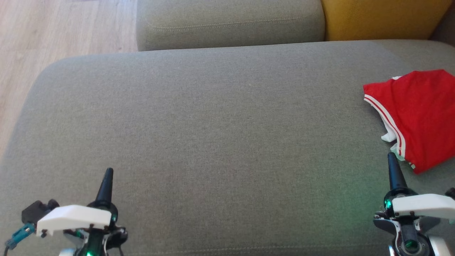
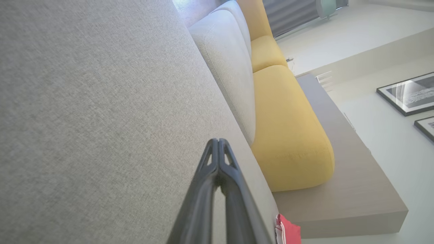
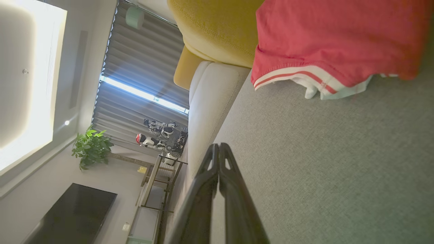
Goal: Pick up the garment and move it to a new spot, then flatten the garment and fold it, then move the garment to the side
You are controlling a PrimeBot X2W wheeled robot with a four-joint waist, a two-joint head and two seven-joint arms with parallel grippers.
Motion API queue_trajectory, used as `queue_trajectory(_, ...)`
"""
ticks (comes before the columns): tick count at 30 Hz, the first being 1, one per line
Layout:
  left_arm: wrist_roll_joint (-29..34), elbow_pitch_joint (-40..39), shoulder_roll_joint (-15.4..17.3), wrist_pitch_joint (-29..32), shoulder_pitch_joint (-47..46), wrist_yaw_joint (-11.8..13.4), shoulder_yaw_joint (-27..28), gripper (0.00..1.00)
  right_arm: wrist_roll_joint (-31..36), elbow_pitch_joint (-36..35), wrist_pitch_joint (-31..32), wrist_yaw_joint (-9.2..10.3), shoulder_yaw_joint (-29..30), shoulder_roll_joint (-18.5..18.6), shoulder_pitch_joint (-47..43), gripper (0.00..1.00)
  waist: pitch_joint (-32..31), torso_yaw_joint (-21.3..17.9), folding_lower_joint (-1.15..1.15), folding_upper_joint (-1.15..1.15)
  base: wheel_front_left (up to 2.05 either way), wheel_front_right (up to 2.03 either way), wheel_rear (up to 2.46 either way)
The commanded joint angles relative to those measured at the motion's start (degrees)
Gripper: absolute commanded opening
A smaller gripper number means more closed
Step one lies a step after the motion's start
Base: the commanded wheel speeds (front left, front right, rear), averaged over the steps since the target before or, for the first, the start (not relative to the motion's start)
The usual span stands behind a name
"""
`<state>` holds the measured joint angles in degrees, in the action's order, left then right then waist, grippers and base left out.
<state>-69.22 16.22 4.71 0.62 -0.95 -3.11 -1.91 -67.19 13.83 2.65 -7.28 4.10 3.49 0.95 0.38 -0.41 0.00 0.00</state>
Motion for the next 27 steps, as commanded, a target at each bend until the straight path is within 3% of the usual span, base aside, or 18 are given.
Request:
queue_trajectory(1,-1.4,-2.0,0.3,0.5,-3.4,-0.7,2.2,0.00,-1.8,-1.5,0.4,-0.15,-0.5,0.1,3.5,0.00,0.0,0.0,0.00,0.00,0.00,0.00,0.00)
queue_trajectory(27,-16.7,-2.1,-1.2,4.3,-4.7,-3.3,6.7,0.00,-18.5,-0.3,2.6,-0.19,1.2,-0.1,4.7,0.00,-0.1,0.3,0.00,0.00,0.00,0.00,0.00)
